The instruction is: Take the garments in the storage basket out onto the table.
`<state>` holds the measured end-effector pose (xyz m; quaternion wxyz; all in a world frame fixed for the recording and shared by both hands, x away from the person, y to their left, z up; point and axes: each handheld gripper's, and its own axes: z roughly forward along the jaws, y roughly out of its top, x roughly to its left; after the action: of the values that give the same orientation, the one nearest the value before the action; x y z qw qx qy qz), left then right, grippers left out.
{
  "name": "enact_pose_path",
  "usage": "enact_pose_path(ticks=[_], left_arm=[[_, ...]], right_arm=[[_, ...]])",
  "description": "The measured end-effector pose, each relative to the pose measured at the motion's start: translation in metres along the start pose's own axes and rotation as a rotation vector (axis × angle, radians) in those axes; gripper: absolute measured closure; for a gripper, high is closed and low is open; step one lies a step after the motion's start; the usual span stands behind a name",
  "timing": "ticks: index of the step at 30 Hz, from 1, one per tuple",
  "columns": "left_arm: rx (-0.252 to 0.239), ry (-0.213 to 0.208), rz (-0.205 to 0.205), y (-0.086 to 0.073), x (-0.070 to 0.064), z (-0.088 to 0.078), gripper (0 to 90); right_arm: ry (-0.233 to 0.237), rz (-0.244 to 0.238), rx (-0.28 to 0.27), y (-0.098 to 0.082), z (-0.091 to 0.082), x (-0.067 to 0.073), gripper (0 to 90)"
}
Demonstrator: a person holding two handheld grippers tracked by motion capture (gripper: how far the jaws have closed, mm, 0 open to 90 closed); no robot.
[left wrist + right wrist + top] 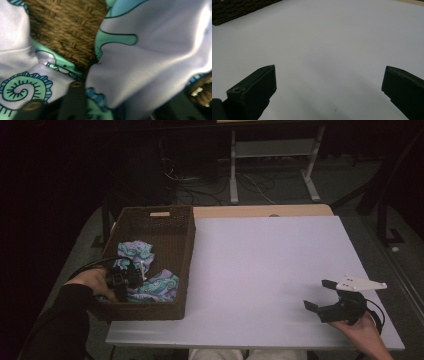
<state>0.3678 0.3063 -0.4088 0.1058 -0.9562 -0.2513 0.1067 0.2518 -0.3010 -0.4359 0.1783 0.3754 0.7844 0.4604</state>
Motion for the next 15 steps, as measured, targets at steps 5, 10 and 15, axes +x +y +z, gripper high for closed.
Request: enact_pose_path(ticks=[5, 10, 15], left_arm=[[-0.02, 0.012, -0.01, 0.0, 0.003, -0.004, 81.8], [-0.059, 0.019, -0.016, -0.002, 0.002, -0.012, 83.8], [-0.136, 0.02, -0.03, -0.01, 0.001, -0.027, 84.1]], right_arm=[[-0.011, 0.003, -0.007, 0.0, -0.001, 0.0, 0.0], [-0.016, 0.0, -0.009, 0.0, -0.001, -0.001, 0.0], [-0.018, -0.003, -0.008, 0.001, -0.001, 0.0, 0.0]])
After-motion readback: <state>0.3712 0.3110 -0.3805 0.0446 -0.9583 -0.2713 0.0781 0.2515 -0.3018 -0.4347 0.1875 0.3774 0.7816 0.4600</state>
